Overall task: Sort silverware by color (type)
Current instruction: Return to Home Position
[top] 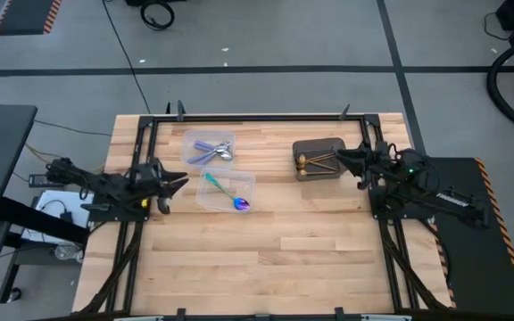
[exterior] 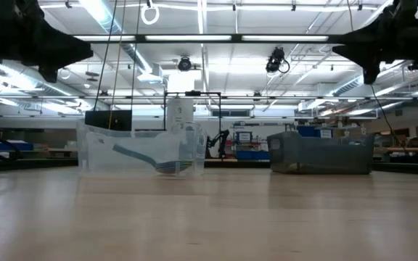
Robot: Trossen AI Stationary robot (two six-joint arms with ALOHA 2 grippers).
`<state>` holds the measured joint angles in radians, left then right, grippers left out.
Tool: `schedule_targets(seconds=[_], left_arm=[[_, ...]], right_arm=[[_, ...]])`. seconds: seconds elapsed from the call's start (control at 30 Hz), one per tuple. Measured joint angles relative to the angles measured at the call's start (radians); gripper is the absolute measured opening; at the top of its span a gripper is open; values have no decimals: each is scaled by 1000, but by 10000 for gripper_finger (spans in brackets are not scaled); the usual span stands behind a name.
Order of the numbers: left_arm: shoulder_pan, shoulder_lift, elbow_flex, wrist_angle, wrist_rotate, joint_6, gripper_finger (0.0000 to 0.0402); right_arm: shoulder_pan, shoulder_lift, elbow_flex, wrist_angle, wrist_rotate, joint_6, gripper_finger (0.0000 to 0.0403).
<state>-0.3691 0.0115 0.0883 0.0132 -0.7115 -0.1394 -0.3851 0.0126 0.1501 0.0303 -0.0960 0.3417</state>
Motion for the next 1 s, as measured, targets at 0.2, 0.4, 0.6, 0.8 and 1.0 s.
schedule_targets(seconds=[0.2,0.4,0.6,0.8,1.0], left_arm=[[0,-8,-71,93,47,47,73],[0,-8,-80,132,224,95,49],[1,-5,-80,161,321,76,44],[2,-5,-81,154,321,-82,45],[2,-5,-81,154,321,-83,45]], right_arm=[[0,2,0,1,31,24,121],[0,2,0,1,26,23,121],[0,2,0,1,25,23,121],[0,2,0,1,24,23,121],[0,2,0,1,24,22,121]])
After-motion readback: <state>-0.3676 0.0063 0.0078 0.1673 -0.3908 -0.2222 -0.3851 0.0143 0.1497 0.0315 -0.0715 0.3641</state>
